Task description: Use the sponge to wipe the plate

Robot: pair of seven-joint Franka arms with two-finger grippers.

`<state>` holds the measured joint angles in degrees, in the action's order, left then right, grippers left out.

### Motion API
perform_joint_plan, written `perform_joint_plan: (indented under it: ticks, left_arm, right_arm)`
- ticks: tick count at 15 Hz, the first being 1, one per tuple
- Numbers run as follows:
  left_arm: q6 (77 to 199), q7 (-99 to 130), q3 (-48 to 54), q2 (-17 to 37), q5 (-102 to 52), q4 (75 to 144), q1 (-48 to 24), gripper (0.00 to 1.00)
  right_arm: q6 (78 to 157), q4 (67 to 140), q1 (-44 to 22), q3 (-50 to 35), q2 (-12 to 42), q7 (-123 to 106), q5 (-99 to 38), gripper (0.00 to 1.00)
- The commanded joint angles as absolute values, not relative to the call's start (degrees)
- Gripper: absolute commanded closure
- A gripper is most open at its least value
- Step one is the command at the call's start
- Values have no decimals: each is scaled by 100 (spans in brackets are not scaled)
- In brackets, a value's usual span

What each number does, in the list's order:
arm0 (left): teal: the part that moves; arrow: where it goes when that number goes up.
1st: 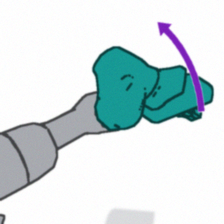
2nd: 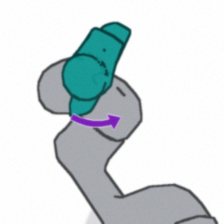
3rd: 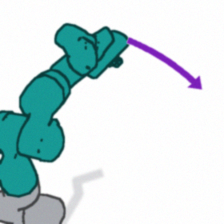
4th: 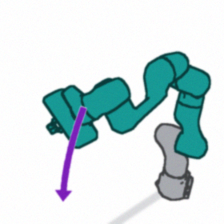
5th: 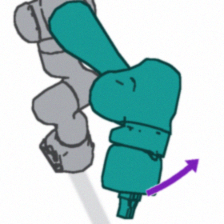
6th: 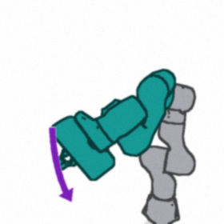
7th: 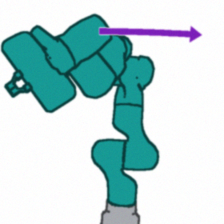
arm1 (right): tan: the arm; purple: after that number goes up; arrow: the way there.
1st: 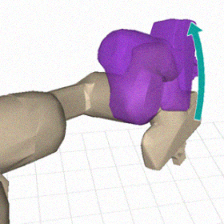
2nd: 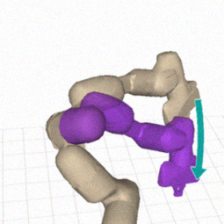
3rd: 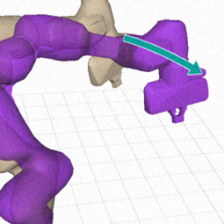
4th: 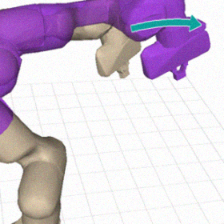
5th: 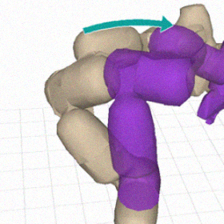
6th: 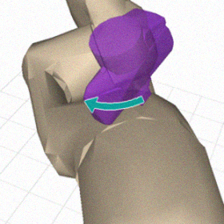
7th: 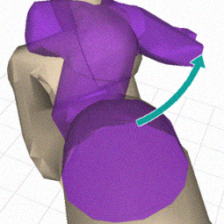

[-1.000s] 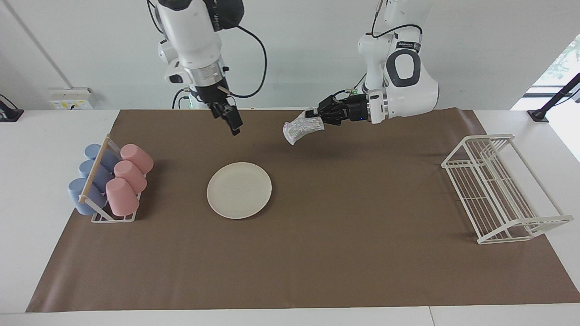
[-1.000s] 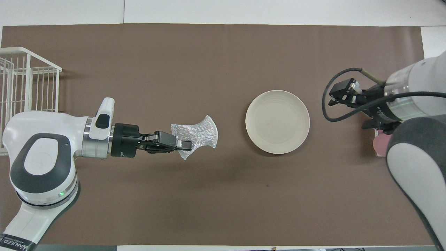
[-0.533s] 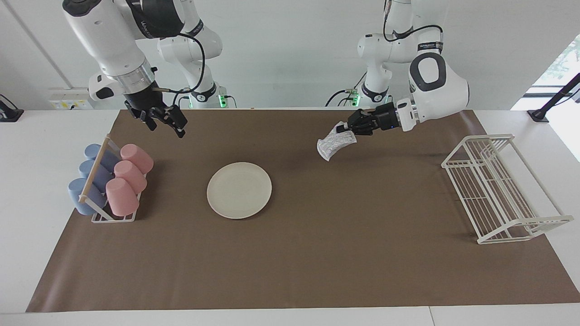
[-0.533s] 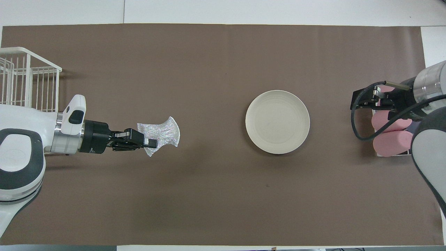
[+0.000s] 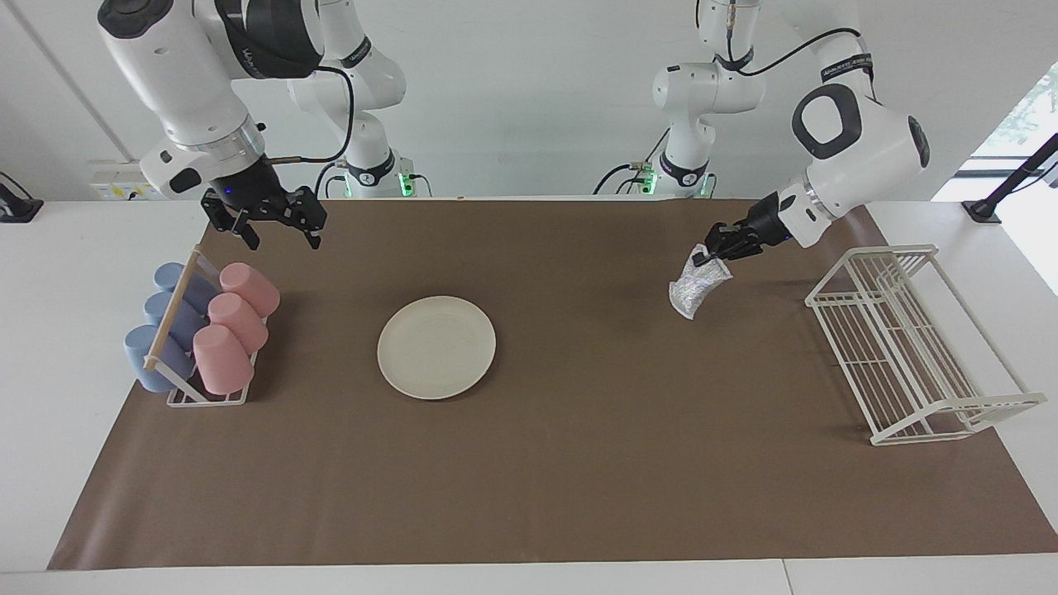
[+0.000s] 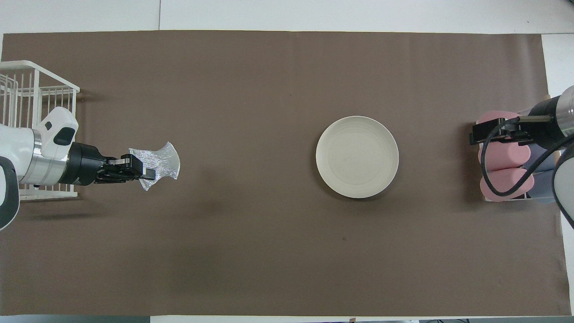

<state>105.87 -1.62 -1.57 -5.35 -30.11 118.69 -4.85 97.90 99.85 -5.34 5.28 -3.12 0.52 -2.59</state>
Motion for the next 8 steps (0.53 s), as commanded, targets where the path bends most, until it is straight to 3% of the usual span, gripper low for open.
perform_joint_plan:
  ticks: [1, 5, 8]
  left_arm:
    - [10275, 289, -123, -264, -2052, 11207, -439, 100]
    - [9820, 1097, -70, -115, -136, 10584, -772, 100]
    - [8986, 1151, -70, 236, 841, 9654, -896, 100]
  right_arm:
    - [9835, 10028, -352, 439, -352, -193, -167, 0]
    - [9503, 9669, -369, 624, -264, -185, -70, 0]
    - [9132, 9536, -352, 624, -281, -158, -88, 0]
